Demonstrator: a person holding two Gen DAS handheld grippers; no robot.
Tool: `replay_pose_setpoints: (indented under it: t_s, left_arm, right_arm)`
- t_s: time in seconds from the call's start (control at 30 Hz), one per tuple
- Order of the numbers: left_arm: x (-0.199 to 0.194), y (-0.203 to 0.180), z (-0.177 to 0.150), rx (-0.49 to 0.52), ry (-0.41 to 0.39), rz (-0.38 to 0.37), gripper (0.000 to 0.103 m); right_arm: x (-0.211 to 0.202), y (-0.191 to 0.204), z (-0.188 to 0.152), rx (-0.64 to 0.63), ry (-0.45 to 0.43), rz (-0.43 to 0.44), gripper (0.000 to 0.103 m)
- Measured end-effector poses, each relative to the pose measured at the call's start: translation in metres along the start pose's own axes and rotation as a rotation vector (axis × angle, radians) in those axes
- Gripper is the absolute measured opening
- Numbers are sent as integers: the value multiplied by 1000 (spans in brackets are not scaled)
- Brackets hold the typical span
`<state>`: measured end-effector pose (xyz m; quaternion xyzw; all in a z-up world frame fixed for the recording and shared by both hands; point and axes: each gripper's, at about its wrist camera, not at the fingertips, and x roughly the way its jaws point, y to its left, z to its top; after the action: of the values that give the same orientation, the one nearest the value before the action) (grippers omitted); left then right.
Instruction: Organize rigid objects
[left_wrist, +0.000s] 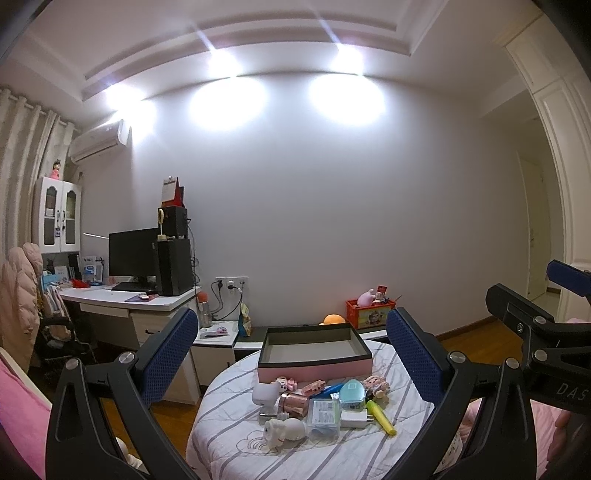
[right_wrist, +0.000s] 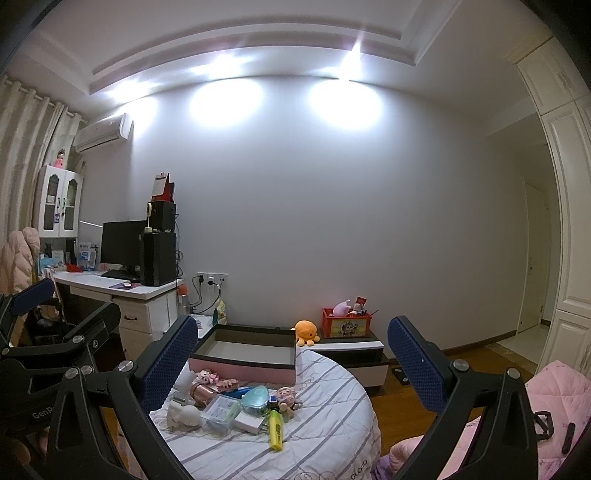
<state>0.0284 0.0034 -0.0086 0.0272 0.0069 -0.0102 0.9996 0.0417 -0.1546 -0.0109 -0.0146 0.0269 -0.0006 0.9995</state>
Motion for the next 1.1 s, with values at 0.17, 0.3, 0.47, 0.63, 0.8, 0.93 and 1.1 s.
replay_pose_setpoints:
  t_s: [0.17, 0.3, 0.47, 0.63, 0.8, 0.93, 1.1]
  left_arm:
    - [15, 0, -4, 5, 1, -13, 103]
    - [34, 2, -12, 2, 33, -17, 103]
    - [65, 8, -27, -12, 96, -24, 103]
    - [92, 15, -47, -40, 117, -49, 103]
    - [125, 25, -84, -13, 225, -13, 103]
    - [150, 37, -122, -11, 352, 23, 103]
    - [178, 48, -170, -44, 522, -9, 103]
  right_arm:
    - [12, 1, -4, -5, 5, -10, 103]
    - [28, 4, -10, -1, 28, -7, 103]
    - [56, 7, -22, 3, 84, 1, 103]
    - [82, 12, -35, -6, 105, 8, 103]
    - [115, 12, -64, -20, 178, 17, 103]
    - [149, 8, -102, -16, 321, 35, 103]
    - [180, -3, -154, -11, 485, 15, 103]
